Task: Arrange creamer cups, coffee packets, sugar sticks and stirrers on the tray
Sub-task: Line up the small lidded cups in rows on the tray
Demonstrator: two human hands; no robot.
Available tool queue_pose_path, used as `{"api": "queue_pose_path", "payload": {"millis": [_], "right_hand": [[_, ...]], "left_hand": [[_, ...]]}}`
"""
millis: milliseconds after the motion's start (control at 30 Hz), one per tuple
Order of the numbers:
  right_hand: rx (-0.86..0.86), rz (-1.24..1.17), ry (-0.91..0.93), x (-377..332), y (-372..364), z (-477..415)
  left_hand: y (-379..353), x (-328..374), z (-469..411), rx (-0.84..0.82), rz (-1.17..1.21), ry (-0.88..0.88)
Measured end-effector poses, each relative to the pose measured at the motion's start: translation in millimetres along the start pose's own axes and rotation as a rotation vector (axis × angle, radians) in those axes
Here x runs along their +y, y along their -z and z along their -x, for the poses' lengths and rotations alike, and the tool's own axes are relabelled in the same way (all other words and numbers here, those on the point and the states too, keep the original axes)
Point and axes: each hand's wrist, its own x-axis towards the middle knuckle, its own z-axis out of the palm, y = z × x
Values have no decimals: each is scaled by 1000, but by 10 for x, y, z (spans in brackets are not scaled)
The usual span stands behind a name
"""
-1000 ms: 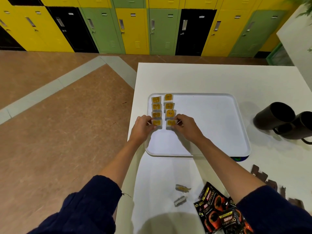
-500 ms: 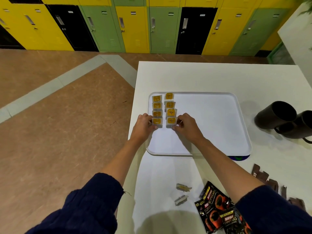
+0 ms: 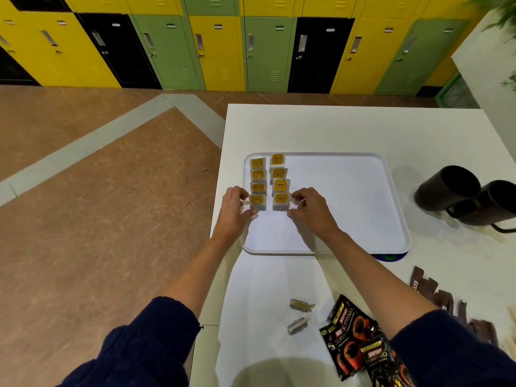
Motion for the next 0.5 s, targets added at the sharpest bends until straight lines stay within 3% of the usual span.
{"api": "queue_pose_path", "payload": {"millis": [133, 267, 400, 500], "right_hand": [[61, -56, -10, 57, 86, 286], [14, -113, -27, 95, 172, 659], [-67, -103, -32, 134, 236, 1035], [-152, -43, -26, 172, 262, 1257]], "left_hand": [[-28, -52, 302, 96, 18, -57], [-55, 9, 651, 48, 43, -146], [-87, 105, 967, -157, 44, -208], [-127, 90, 1168, -408, 14, -212]]}}
